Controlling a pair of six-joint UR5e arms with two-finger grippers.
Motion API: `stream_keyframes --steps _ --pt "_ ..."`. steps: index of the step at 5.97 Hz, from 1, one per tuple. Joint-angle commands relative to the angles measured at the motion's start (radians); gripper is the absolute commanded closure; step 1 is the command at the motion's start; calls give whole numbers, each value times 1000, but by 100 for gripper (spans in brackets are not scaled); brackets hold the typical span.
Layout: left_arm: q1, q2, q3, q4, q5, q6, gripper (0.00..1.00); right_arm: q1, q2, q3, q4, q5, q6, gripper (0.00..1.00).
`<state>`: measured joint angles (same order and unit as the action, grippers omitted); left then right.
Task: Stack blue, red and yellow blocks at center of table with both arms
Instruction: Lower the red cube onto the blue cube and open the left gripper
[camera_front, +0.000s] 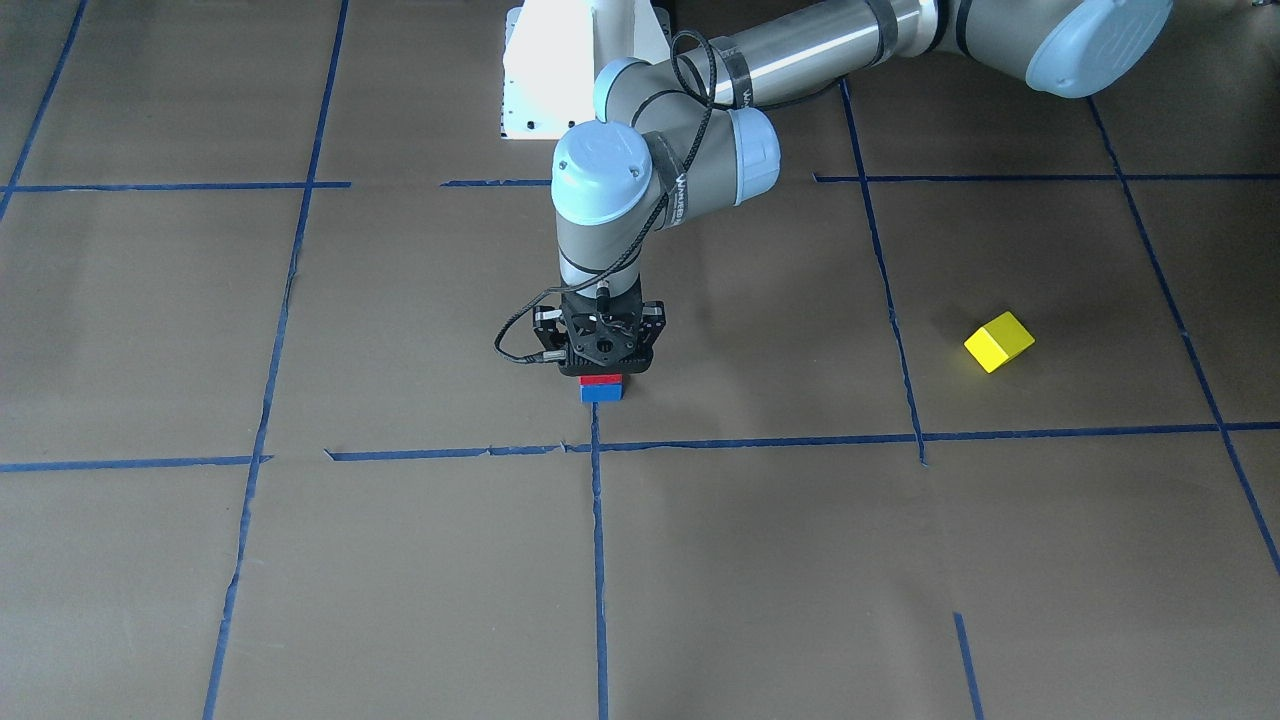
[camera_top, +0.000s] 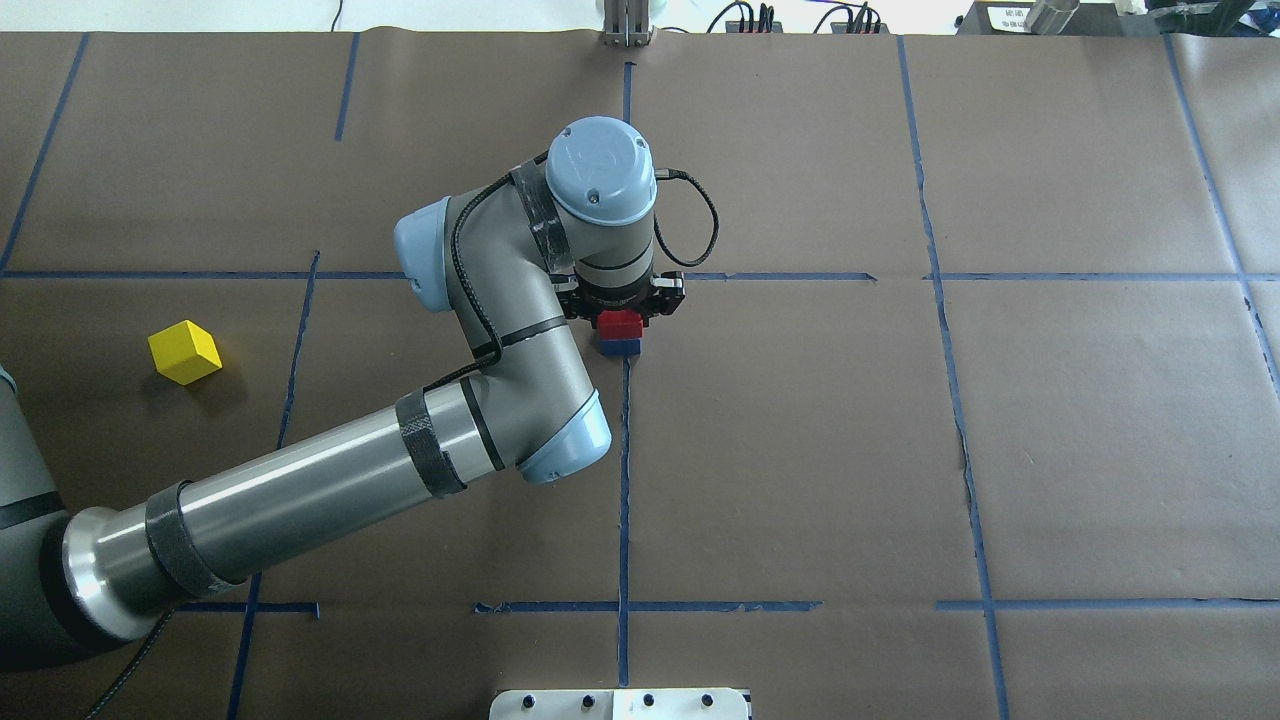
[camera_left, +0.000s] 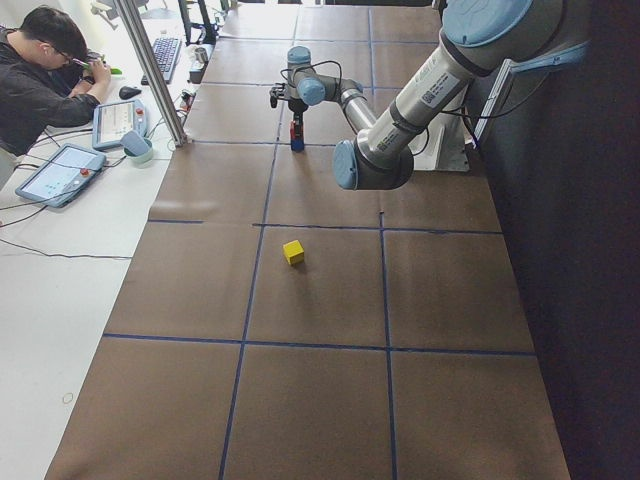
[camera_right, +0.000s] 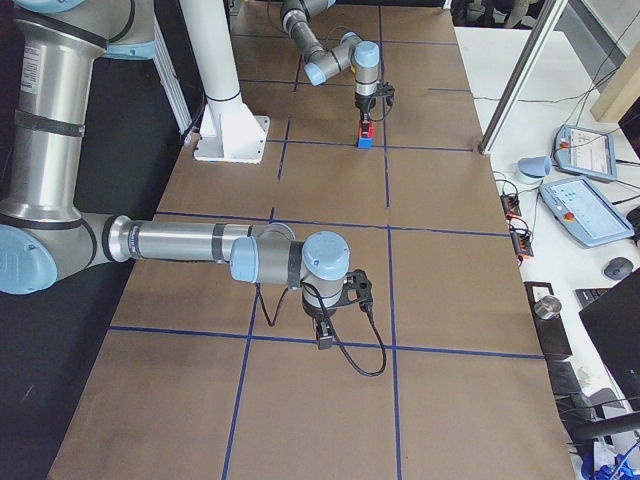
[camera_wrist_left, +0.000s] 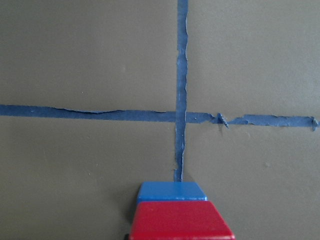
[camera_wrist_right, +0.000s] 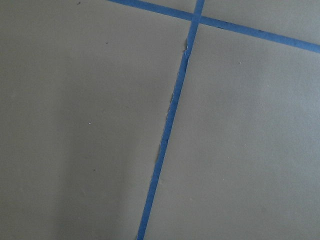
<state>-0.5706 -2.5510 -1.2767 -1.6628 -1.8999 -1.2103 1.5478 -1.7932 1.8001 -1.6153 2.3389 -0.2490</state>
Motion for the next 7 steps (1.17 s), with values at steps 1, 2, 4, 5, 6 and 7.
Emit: stream_keyframes --steps 1,2,4,5,6,7 --pt "0 0 0 0 -1 0 61 0 0 2 0 0 -1 0" --pt "0 0 0 0 -1 2 49 0 0 2 0 0 -1 0" --pt "0 3 -1 -2 -1 2 29 0 0 1 0 -1 -1 0" --pt "0 6 -1 -14 -1 3 25 0 0 -1 0 -1 -1 0" --pt "-5 5 -7 -17 -1 5 20 0 0 -1 0 -1 -3 0" --pt "-20 2 -25 -14 -25 5 0 0 0 -2 0 -1 -4 0"
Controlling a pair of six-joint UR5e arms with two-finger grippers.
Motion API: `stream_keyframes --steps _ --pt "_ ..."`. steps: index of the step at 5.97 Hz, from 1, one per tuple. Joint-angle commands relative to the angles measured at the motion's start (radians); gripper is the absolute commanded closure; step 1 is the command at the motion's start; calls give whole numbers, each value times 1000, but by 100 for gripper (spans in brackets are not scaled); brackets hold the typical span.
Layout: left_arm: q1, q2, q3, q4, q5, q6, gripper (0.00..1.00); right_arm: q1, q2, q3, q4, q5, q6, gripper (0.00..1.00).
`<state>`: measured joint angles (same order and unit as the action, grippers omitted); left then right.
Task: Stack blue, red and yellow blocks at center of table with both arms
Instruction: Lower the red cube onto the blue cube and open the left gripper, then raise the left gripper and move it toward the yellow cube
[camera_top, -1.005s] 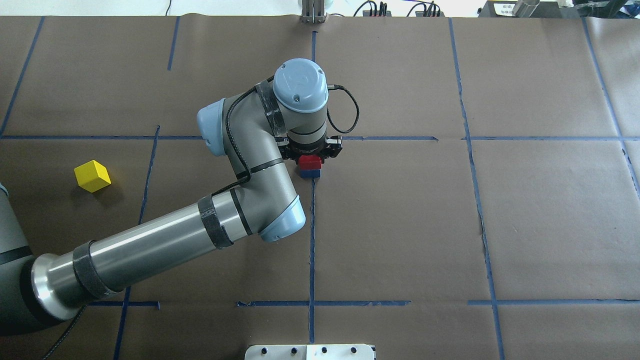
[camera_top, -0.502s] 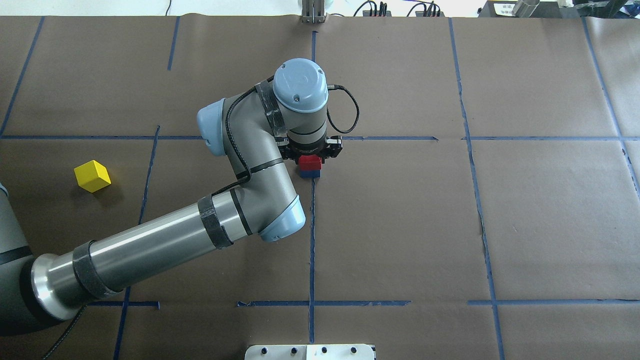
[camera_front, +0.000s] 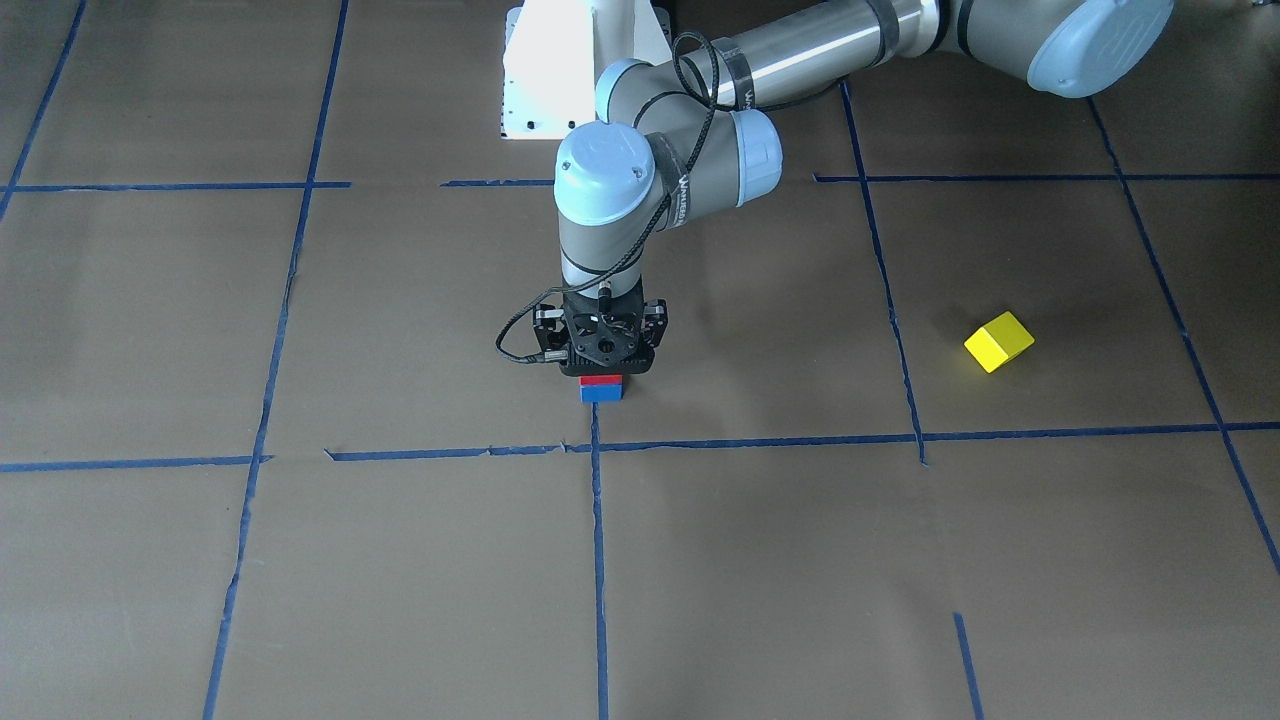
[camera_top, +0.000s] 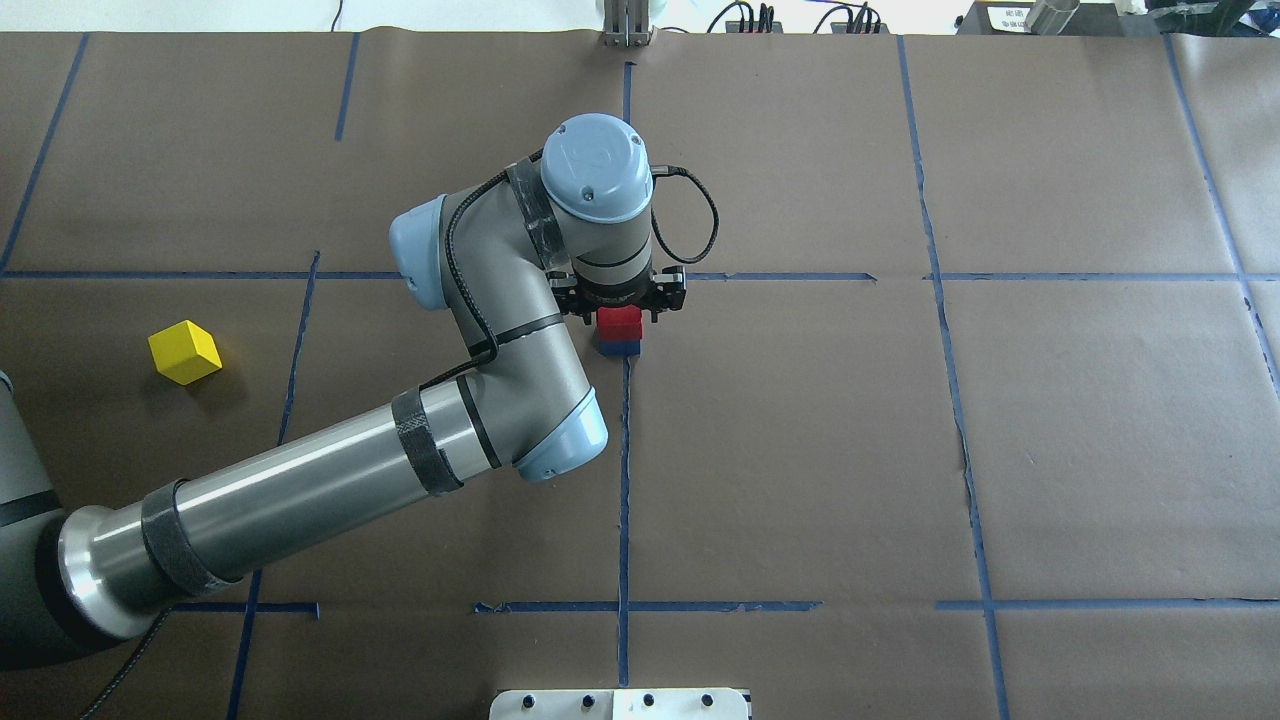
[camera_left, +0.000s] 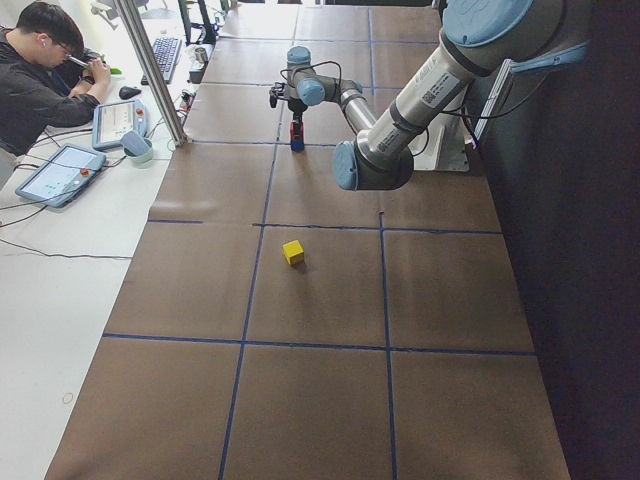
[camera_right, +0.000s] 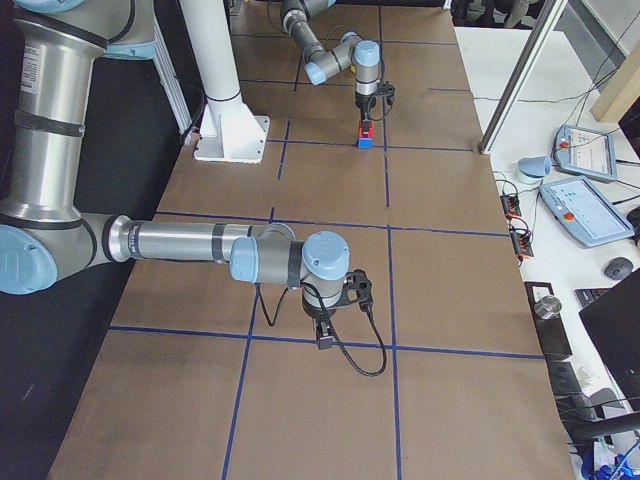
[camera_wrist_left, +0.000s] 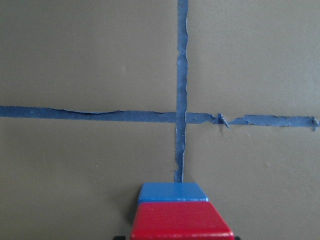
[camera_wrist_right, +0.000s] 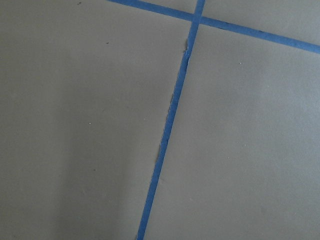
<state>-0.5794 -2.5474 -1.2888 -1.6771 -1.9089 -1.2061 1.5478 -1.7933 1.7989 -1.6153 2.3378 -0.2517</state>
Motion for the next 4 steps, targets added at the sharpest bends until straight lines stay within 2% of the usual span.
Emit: stream_keyframes --steps 1,2,4 --pt "-69 1 -56 8 -136 2 0 0 0 -1 0 0 -1 0" --pt "-121 56 -125 10 -241 7 0 0 0 -1 0 0 -3 0" --pt "-207 364 -429 19 -256 223 0 0 0 0 0 0 -3 0"
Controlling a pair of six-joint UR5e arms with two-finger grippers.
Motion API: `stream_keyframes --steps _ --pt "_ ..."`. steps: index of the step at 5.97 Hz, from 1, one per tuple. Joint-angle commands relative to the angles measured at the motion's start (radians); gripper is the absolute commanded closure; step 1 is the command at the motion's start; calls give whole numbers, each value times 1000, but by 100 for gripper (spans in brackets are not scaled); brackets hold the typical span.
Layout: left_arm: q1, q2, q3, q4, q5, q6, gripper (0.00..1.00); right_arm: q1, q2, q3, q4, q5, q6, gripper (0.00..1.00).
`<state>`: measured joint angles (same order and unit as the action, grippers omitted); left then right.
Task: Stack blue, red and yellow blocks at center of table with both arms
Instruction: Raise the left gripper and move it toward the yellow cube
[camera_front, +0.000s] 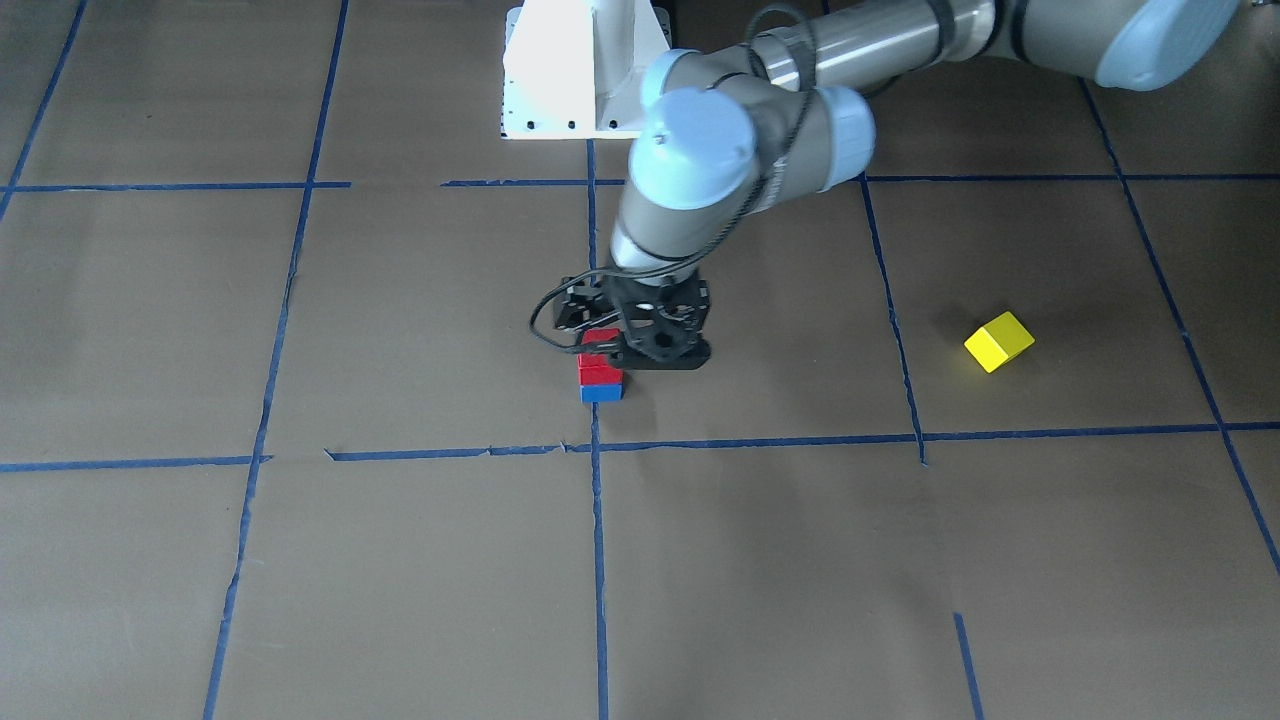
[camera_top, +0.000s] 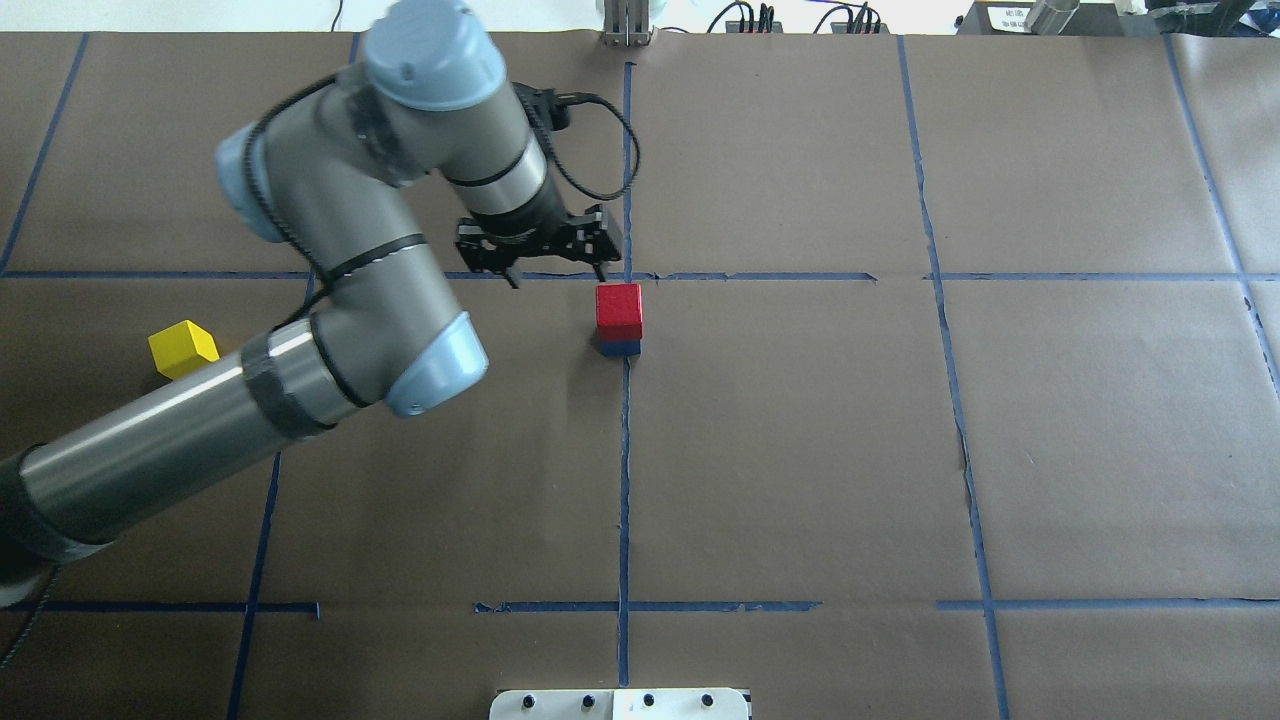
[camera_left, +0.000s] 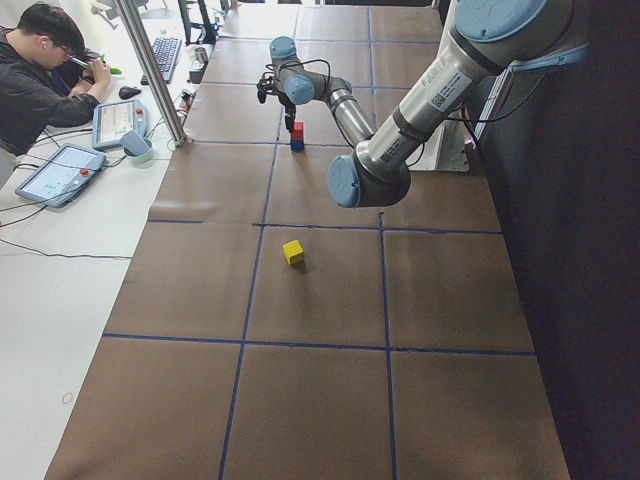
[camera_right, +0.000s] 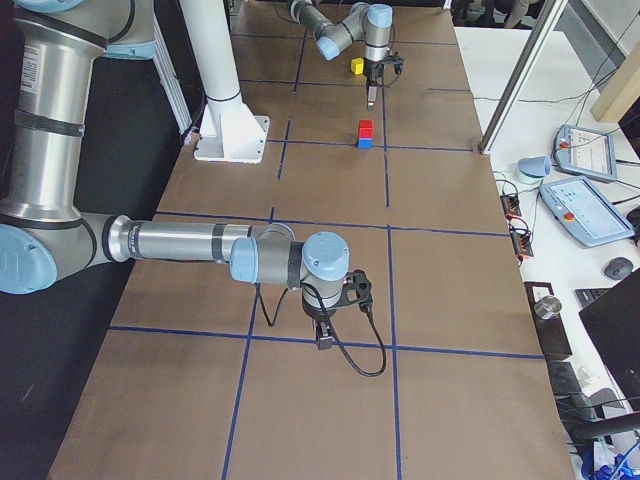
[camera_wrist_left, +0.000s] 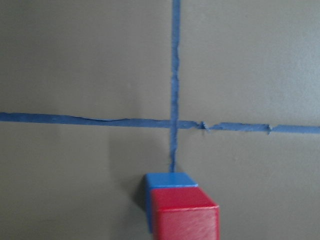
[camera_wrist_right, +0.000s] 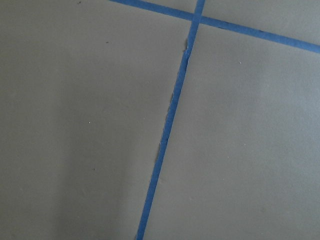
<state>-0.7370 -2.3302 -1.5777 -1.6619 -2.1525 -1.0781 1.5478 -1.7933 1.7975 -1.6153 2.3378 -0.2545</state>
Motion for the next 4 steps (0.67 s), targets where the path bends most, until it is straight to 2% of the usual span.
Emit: stream_keyframes --steps 1,3,4 --pt "-126 302 -239 1 -17 183 0 0 0 2 0 2 1 0" --pt "-244 453 -236 5 -56 476 0 0 0 2 0 2 3 0" --pt "-284 544 -237 1 -69 469 0 0 0 2 0 2 4 0"
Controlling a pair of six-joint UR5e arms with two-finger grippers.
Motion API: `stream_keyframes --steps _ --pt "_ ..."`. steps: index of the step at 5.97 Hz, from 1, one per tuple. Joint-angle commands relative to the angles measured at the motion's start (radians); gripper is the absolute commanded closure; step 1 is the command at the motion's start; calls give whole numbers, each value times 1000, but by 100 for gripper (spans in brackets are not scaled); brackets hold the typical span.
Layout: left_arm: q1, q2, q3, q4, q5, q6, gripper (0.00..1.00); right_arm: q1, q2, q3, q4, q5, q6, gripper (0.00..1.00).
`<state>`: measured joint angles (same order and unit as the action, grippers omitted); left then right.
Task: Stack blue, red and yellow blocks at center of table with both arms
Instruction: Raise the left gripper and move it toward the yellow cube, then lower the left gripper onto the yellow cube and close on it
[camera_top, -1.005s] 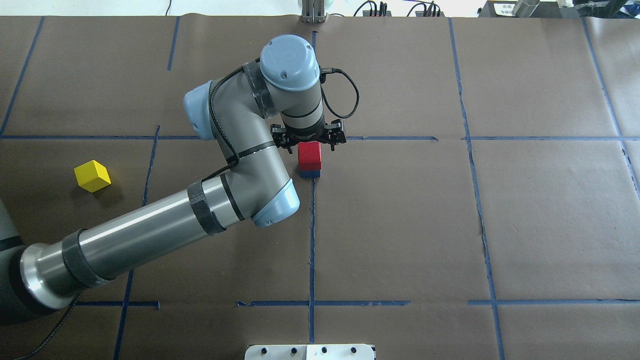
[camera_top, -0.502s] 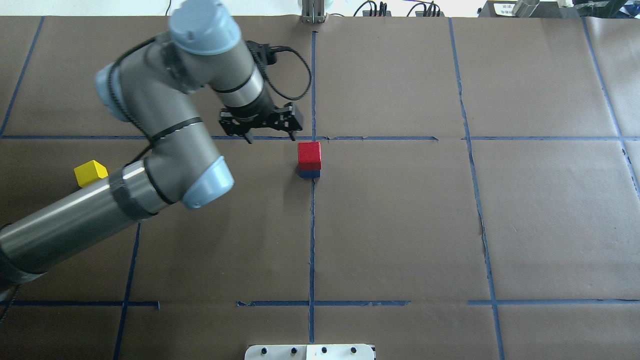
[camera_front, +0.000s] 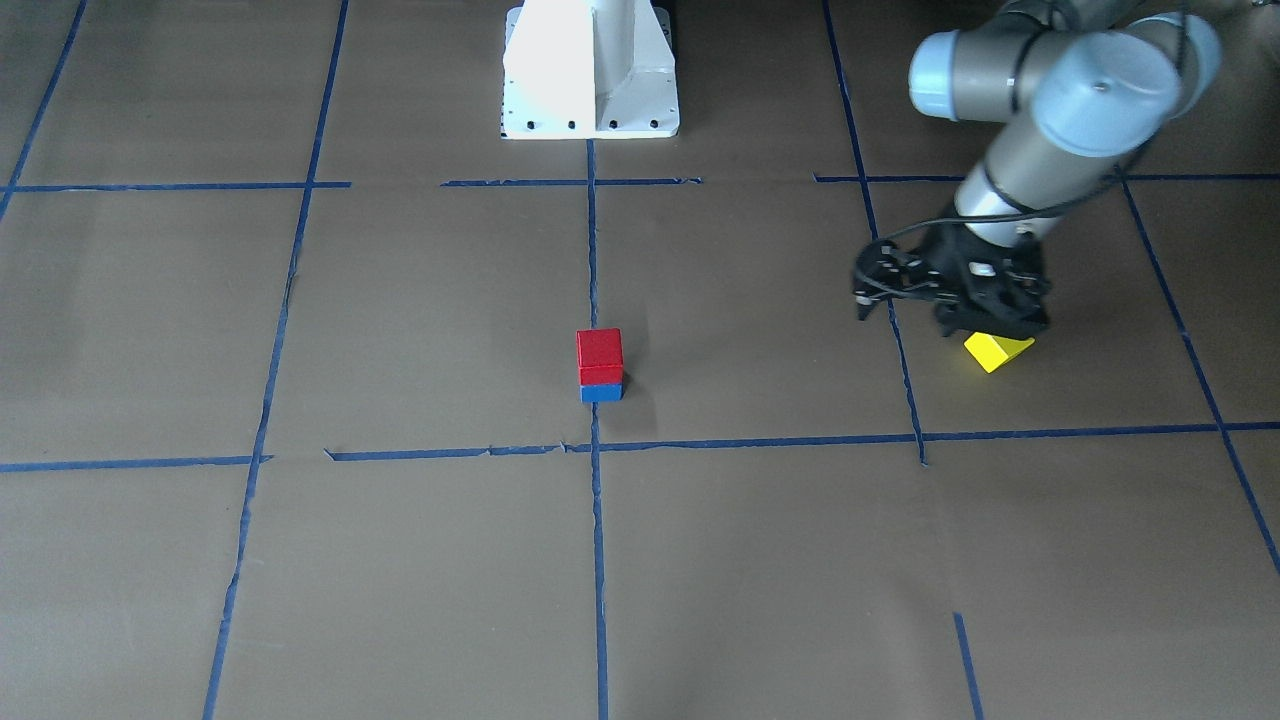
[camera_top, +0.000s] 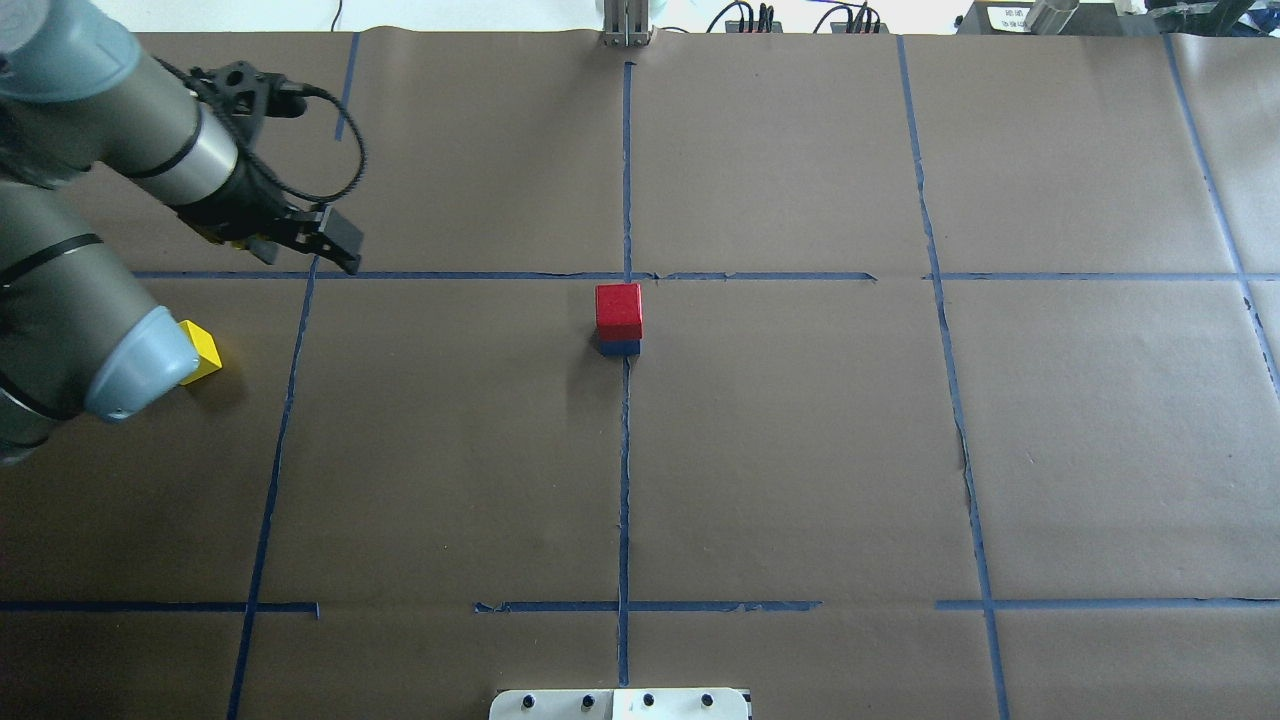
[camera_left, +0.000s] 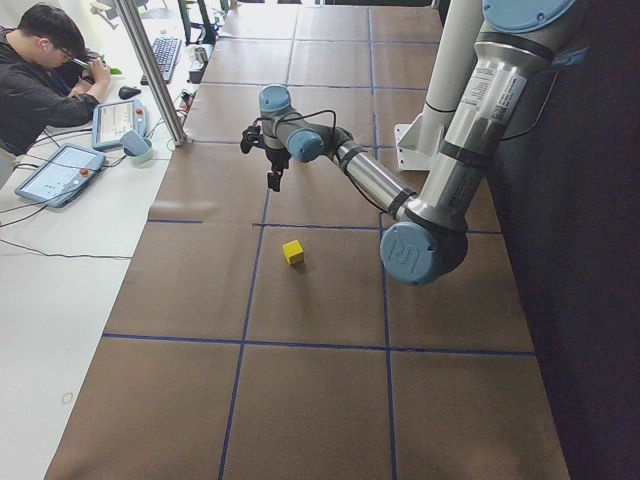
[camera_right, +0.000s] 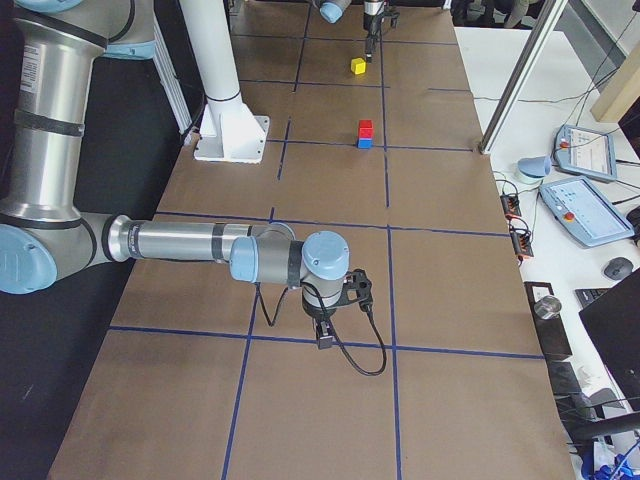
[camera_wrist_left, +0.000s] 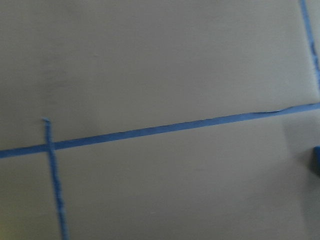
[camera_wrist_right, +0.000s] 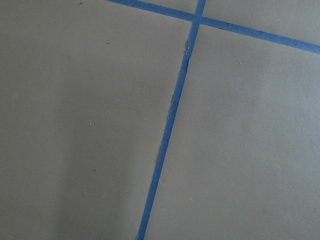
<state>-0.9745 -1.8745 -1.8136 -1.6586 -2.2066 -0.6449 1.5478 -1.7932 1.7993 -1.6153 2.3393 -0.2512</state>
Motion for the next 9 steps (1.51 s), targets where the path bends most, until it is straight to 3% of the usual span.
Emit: stream_keyframes --steps 1,4,5,8,9 --pt "-53 162 -19 -13 -7 -92 0 0 0 0 0 0 1 0" --pt "-7 236 -9 -205 53 -440 0 0 -2 3 0 0 0 0" --pt "53 239 -10 -211 129 -500 0 0 -2 5 0 0 1 0" --pt "112 238 41 -236 140 -524 0 0 -5 2 0 0 -2 0" --pt "114 238 104 -332 142 -522 0 0 -5 2 0 0 0 0"
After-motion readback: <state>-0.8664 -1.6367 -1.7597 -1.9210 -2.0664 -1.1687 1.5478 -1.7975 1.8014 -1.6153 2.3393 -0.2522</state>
